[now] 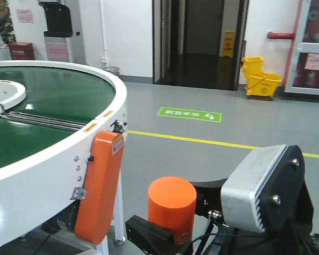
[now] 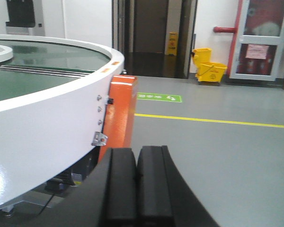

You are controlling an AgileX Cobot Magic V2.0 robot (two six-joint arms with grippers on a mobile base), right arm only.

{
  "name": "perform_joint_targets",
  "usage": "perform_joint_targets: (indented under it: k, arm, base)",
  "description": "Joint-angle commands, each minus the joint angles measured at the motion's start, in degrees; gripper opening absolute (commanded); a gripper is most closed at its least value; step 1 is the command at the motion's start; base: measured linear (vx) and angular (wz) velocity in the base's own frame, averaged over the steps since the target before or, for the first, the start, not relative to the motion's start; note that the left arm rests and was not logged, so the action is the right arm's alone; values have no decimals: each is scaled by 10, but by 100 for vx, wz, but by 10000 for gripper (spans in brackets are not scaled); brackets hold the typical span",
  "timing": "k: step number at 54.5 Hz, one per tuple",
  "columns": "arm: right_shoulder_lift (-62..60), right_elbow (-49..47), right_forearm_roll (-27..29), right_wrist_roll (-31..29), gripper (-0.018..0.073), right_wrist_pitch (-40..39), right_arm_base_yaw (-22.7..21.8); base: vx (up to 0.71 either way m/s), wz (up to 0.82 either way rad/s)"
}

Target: Grab orange capacitor from left shelf to right conveyor

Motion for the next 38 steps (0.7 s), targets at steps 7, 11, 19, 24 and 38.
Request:
perform_joint_targets:
  k: [7, 11, 19, 24, 38]
  arm:
    - [-11, -17, -2, -3, -10, -54, 1]
    - [-11, -17, -2, -3, -10, -54, 1]
    - [-11, -17, -2, -3, -10, -54, 1]
    - [-11, -17, -2, -3, -10, -54, 1]
    - [-11, -17, -2, -3, -10, -54, 1]
  base:
    - [34, 28]
    - [35, 29]
    - [36, 31]
    - [37, 34]
    - [38, 41]
